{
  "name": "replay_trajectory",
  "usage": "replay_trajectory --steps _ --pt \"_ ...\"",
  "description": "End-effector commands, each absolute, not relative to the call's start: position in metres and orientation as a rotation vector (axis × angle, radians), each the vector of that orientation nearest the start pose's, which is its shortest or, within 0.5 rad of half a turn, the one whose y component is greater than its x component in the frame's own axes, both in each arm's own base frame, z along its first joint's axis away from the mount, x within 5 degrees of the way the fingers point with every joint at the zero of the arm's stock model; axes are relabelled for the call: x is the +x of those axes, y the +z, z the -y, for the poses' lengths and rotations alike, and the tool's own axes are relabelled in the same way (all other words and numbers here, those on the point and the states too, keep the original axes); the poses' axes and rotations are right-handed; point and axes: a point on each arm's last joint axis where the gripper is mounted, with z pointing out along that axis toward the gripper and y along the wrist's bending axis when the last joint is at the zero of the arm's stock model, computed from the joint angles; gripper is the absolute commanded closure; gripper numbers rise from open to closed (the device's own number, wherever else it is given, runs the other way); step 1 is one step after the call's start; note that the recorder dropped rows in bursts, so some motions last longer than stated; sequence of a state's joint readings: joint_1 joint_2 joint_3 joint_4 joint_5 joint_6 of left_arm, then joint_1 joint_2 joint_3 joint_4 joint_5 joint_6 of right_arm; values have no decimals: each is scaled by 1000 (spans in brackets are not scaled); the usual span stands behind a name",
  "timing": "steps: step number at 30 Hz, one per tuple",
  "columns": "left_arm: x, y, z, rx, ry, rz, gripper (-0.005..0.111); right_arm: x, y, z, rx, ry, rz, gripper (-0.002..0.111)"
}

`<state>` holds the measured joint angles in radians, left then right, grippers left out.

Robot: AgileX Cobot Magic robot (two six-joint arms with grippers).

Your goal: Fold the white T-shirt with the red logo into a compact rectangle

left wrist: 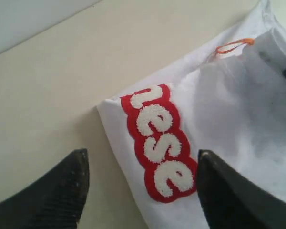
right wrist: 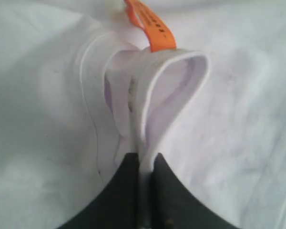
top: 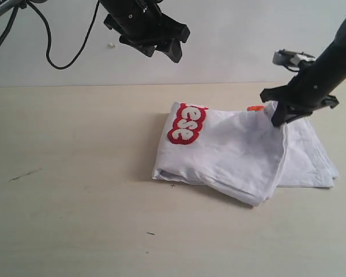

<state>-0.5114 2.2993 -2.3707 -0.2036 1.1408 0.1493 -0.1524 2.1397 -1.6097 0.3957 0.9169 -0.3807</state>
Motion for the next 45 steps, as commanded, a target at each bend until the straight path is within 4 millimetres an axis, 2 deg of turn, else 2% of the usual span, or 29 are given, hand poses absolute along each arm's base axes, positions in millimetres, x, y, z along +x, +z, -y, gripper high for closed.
replay_trajectory --steps 1,2,3,4,5,7,10,12,13,14,17,22,24,26,30,33,38,41,45 --pt "439 299 263 797 -399 -2425 44 438 235 39 -130 270 -2676 108" --pt "439 299 263 798 -399 -2422 44 434 261 45 -171 143 -2622 108" --pt "439 299 263 798 -399 -2422 44 433 270 49 -174 59 -2602 108" --pt "439 299 263 801 -398 -2420 44 431 282 59 -170 -104 -2574 108" --pt "439 299 263 806 -396 -2418 44 429 286 68 -190 -255 -2575 108" --pt "440 300 263 818 -392 -2407 44 429 276 77 -208 -376 -2617 108" --pt "439 299 263 819 -392 -2410 44 436 251 82 -235 -429 -2685 107" --pt "439 299 263 831 -388 -2418 44 439 233 96 -192 -635 -2734 98" --pt "437 298 262 878 -382 -2425 44 439 227 106 -108 -773 -2733 88" --pt "434 294 263 959 -394 -2427 44 440 223 111 7 -819 -2713 79" --pt "432 281 272 1059 -503 -2422 44 442 218 110 28 -792 -2719 71" --pt "431 252 286 1191 -680 -2371 44 443 212 99 79 -583 -2751 72" --pt "429 233 294 1306 -737 -2330 44 444 206 90 -9 -449 -2791 78" --pt "428 212 300 1382 -751 -2312 44 446 200 80 -79 -295 -2815 90" --pt "427 173 316 1455 -696 -2273 49 448 193 70 -97 -135 -2825 108" --pt "429 160 328 1428 -683 -2221 58 449 191 66 -98 -89 -2825 108" --pt "423 166 348 1417 -766 -2074 69 452 185 61 -88 -1 -2814 108" --pt "420 160 361 1404 -751 -2029 79 453 176 61 -84 12 -2836 108" --pt "411 130 369 1483 -714 -2078 107 453 168 61 -84 19 -2860 108"
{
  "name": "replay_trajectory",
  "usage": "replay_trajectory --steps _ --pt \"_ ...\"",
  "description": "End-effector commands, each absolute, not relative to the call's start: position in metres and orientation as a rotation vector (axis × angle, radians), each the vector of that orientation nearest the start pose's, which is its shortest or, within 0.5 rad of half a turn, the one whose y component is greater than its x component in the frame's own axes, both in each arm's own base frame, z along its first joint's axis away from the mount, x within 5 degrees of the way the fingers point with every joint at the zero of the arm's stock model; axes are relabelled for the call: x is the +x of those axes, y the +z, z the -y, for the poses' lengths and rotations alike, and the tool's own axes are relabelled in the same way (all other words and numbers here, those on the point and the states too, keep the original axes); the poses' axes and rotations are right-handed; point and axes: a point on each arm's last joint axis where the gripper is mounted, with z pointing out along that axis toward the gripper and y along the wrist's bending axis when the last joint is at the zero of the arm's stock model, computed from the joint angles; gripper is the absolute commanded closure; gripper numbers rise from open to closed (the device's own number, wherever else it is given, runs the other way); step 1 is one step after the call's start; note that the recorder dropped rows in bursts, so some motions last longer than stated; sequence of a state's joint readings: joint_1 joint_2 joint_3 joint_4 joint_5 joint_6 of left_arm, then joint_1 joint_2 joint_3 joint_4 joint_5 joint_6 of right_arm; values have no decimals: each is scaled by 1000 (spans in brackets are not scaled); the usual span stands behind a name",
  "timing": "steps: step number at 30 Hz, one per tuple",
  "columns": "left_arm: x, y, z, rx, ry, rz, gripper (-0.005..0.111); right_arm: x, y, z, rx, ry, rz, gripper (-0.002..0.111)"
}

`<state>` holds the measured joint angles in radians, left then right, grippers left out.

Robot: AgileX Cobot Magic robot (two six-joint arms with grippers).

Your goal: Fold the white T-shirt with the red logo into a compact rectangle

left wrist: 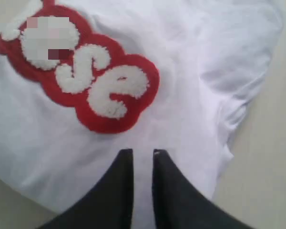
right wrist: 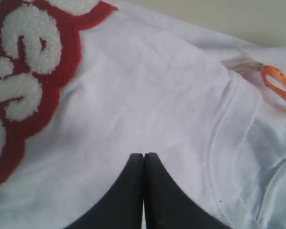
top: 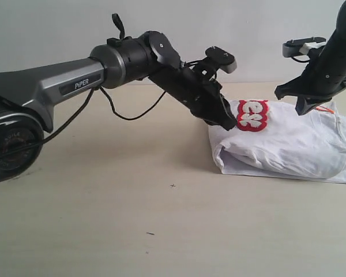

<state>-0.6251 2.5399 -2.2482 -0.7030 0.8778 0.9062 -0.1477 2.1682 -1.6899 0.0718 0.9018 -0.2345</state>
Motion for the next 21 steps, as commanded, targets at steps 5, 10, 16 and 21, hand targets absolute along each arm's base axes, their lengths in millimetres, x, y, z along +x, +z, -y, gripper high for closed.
replay_trajectory --steps 5,10,16,21 --pt "407 93 360 1616 -325 -2262 107 454 169 60 -76 28 -2849 108" --pt "388 81 355 1834 -399 -2346 107 454 170 58 -45 77 -2839 108" --pt "381 86 351 1881 -423 -2414 107 455 170 55 -25 114 -2835 108" --pt "400 99 328 1775 -290 -2480 107 455 170 55 -19 121 -2830 103"
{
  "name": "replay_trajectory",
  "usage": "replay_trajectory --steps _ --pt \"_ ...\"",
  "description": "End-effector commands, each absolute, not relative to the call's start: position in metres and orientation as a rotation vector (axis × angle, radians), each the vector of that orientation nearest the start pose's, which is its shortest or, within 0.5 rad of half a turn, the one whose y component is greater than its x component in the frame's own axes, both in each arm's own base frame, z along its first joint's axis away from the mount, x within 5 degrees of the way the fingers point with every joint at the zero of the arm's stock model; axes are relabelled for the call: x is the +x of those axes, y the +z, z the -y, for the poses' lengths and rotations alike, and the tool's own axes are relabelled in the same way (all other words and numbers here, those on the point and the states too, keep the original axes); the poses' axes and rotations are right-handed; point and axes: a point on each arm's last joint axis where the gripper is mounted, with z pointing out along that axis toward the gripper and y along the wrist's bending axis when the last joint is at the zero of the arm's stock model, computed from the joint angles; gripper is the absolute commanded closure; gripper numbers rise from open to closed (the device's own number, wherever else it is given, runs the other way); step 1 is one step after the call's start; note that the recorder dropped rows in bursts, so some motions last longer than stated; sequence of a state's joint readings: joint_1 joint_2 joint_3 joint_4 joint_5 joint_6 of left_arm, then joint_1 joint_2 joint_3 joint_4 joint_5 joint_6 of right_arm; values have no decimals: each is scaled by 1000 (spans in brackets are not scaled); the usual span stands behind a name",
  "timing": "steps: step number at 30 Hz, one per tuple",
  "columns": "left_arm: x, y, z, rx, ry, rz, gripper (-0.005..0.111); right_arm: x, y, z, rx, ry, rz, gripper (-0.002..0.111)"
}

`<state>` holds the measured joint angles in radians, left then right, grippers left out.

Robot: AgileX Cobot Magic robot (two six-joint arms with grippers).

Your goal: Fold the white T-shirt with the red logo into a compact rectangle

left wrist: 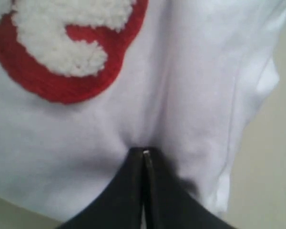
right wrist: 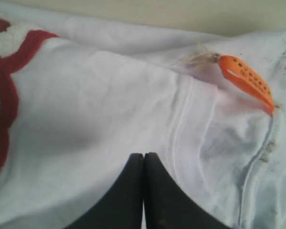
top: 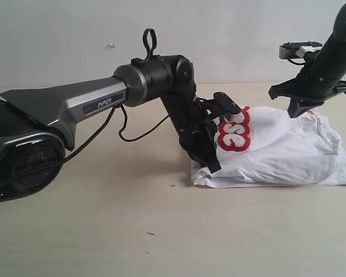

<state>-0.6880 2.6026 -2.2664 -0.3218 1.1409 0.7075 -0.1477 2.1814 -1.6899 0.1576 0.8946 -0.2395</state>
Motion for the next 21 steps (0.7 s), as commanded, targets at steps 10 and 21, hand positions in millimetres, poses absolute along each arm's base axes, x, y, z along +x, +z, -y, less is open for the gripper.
replay_trajectory --steps 10,21 --pt "410 117 290 1692 -280 -2564 107 457 171 55 -10 125 -2808 77" --pt "372 99 253 1771 -220 -2759 107 465 184 50 -65 200 -2741 73"
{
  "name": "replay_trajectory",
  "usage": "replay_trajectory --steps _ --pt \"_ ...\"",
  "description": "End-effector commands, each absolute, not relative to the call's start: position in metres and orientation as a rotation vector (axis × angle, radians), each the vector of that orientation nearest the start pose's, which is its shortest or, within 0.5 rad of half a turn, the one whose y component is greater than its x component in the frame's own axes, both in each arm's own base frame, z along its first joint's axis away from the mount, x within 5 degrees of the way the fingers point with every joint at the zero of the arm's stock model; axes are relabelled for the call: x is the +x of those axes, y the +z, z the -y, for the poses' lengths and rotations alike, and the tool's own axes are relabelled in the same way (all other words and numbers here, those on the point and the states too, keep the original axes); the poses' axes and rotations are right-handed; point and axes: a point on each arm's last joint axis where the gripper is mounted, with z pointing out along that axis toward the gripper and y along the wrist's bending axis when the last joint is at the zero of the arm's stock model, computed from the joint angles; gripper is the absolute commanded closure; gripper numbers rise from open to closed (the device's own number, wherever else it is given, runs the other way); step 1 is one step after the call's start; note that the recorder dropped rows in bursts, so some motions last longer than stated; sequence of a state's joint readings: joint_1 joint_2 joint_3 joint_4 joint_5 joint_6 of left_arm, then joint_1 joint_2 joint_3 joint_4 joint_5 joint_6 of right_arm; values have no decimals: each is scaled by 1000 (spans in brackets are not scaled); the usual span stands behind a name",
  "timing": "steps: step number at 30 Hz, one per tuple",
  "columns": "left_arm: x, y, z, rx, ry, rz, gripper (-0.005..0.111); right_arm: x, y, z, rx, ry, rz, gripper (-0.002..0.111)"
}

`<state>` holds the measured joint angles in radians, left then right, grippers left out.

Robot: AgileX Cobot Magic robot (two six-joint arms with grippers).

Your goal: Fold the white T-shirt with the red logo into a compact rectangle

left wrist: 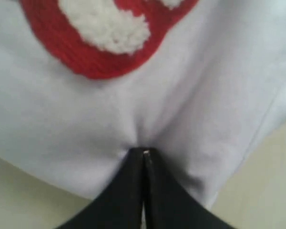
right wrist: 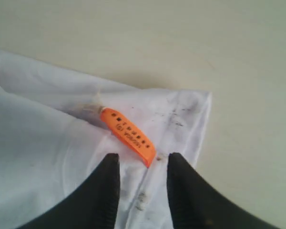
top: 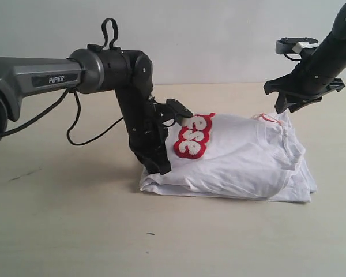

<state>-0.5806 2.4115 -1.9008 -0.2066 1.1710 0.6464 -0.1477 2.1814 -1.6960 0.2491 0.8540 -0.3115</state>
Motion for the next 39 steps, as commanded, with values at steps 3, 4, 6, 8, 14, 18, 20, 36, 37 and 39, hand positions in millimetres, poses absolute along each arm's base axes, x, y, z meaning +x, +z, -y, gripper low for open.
replay_trajectory --steps 3,4,6,8,14,18,20,36,37,39 --pt "373 126 250 1698 -255 -2737 107 466 189 46 -51 267 -2741 73" --pt "372 135 251 1679 -285 -2722 107 465 189 44 -56 288 -2740 73" --pt "371 157 251 1659 -298 -2675 107 465 188 42 -77 323 -2738 73" --pt "369 179 252 1618 -323 -2622 107 464 188 41 -75 338 -2746 73" --pt "374 213 290 1424 -768 -2217 107 457 173 40 -102 376 -2872 65" --pt "373 205 291 1456 -796 -2228 107 457 152 44 -34 336 -2947 57" --pt "373 201 289 1482 -786 -2243 107 458 140 44 -35 356 -2963 57" --pt "379 190 284 1548 -643 -2236 107 475 156 31 -493 381 -2644 108" --pt "379 189 284 1565 -634 -2223 107 478 168 32 -505 340 -2577 108" --pt "379 189 284 1581 -619 -2212 107 482 177 33 -507 305 -2513 108"
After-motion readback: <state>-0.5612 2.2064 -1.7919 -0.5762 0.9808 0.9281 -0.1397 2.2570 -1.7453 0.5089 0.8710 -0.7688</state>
